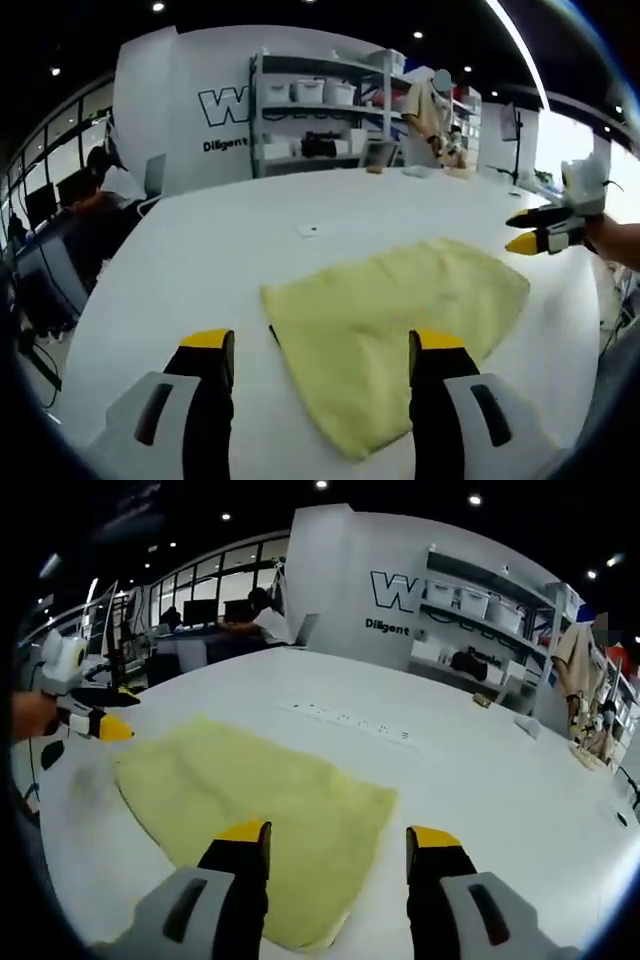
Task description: Fold the garment on the visible template until the final outline fits inside the template.
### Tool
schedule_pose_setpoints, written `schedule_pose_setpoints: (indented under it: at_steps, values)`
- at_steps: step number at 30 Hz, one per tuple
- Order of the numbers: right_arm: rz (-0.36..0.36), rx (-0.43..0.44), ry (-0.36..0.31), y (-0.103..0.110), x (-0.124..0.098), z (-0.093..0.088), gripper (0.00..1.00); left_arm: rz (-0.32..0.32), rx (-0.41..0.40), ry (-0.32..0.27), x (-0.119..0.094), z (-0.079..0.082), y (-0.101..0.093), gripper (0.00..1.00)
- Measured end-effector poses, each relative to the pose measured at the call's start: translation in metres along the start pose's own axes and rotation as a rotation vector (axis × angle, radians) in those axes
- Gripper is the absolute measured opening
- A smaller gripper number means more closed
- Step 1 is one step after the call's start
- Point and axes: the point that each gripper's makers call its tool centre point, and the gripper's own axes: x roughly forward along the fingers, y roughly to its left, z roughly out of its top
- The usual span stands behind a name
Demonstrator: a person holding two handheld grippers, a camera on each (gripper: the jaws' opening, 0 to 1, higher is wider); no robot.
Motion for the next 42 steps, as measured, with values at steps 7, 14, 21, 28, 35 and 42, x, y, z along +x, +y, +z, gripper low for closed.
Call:
schedule_pose_setpoints:
  at_steps: [7, 14, 21, 28, 35, 42]
  values:
    - [0.005, -0.001, 0.007, 0.012, -0.023, -0.013, 0.52, -0.017, -0.014, 0.032, -0.02, -0.024, -0.018, 0.64]
    - [0.013, -0.002, 0.045, 0.021, -0.041, -0.037, 0.5, -0.029, -0.025, 0.083, -0.033, -0.05, -0.029, 0.61]
    - [0.021, -0.005, 0.106, 0.024, -0.047, -0.067, 0.46, -0.026, -0.02, 0.141, -0.036, -0.073, -0.03, 0.57]
    - [0.028, 0.005, 0.157, 0.022, -0.043, -0.085, 0.4, -0.031, -0.015, 0.16, -0.031, -0.078, -0.032, 0.54]
    - [0.058, 0.007, 0.182, 0.024, -0.034, -0.093, 0.21, -0.036, -0.011, 0.18, -0.025, -0.084, -0.031, 0.49]
    - [0.073, 0.029, 0.188, 0.025, -0.026, -0.095, 0.15, -0.047, -0.01, 0.194, -0.019, -0.09, -0.032, 0.43]
